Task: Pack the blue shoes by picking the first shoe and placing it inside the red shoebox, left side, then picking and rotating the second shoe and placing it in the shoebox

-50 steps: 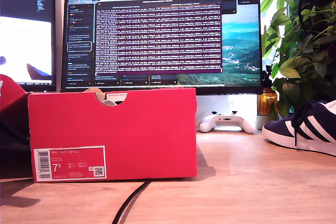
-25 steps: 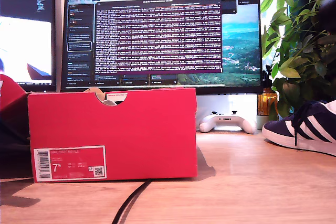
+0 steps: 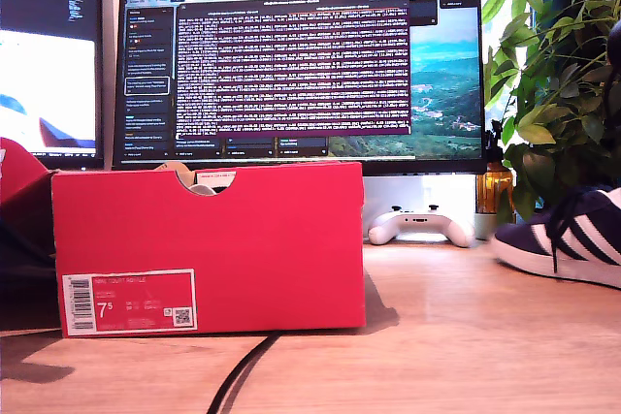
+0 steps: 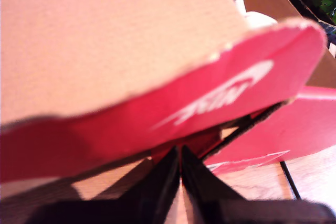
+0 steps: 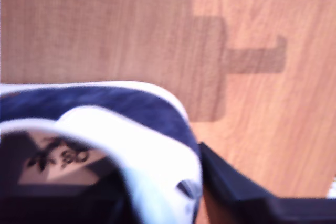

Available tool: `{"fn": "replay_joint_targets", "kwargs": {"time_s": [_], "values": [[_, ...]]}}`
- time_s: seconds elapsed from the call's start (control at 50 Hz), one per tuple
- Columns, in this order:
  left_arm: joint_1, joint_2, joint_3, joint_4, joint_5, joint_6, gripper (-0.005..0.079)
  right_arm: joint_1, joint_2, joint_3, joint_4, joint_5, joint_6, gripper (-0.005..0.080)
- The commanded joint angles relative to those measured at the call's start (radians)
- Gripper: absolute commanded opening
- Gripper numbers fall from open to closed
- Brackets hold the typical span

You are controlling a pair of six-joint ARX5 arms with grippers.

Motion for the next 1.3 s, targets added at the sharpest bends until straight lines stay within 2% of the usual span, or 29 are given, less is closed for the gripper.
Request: {"fn": "replay_joint_targets", "kwargs": {"time_s": [0.0,0.2,0.4,0.5,0.52,0.56,0.58,0.6,0.64,0.66,0.7,0.74,0.84,0.86,0.9,1.0,1.1,1.28], "values": [[-0.003,0.005,0.008,0.007,0.0,0.006,-0.002,-0.008,0.003,0.017,-0.025,-0.001,-0.04,-0.0013],[-0.003,0.005,0.008,0.007,0.0,0.006,-0.002,-0.008,-0.004,0.124,-0.086,0.029,-0.124,-0.0013],[-0.003,0.005,0.008,0.007,0.0,0.006,-0.002,-0.008,-0.052,0.262,-0.136,0.126,-0.262,-0.0013],[-0.003,0.005,0.008,0.007,0.0,0.006,-0.002,-0.008,-0.076,0.343,-0.123,0.13,-0.567,-0.0013],[-0.003,0.005,0.008,0.007,0.0,0.006,-0.002,-0.008,-0.079,0.358,-0.118,0.127,-0.578,-0.0013],[-0.003,0.005,0.008,0.007,0.0,0.006,-0.002,-0.008,-0.082,0.393,-0.108,0.126,-0.699,-0.0013],[-0.003,0.005,0.008,0.007,0.0,0.006,-0.002,-0.008,-0.082,0.412,-0.104,0.124,-0.699,-0.0013],[-0.003,0.005,0.008,0.007,0.0,0.006,-0.002,-0.007,-0.082,0.429,-0.101,0.118,-0.803,-0.0013],[-0.003,0.005,0.008,0.007,0.0,0.006,-0.002,-0.007,-0.082,0.47,-0.099,0.095,-0.84,-0.0013],[-0.003,0.005,0.008,0.007,0.0,0.006,-0.002,-0.006,-0.082,0.491,-0.099,0.079,-0.93,-0.0013],[-0.003,0.005,0.008,0.007,0.0,0.006,-0.002,-0.004,-0.082,0.523,-0.09,0.047,-0.94,-0.0013],[-0.003,0.005,0.008,0.007,0.0,0.006,-0.002,0.0,-0.082,0.556,-0.063,0.016,-1.015,-0.0013],[-0.003,0.005,0.008,0.007,0.0,0.006,-0.002,0.008,-0.082,0.616,0.018,-0.162,-1.151,-0.0013],[-0.003,0.005,0.008,0.007,0.0,0.006,-0.002,0.01,-0.082,0.624,0.034,-0.171,-1.156,-0.0013],[-0.003,0.005,0.008,0.007,0.0,0.006,-0.002,0.015,-0.081,0.633,0.09,-0.232,-1.199,-0.0013],[-0.003,0.005,0.008,0.007,0.0,0.006,-0.002,0.045,-0.081,0.635,0.225,-0.312,-1.301,-0.0013],[-0.003,0.005,0.008,0.007,0.0,0.006,-0.002,0.089,-0.074,0.635,0.342,-0.351,-1.403,-0.0013],[-0.003,0.005,0.008,0.007,0.0,0.006,-0.002,0.163,-0.061,0.635,0.49,-0.36,-1.585,-0.0013]]}}
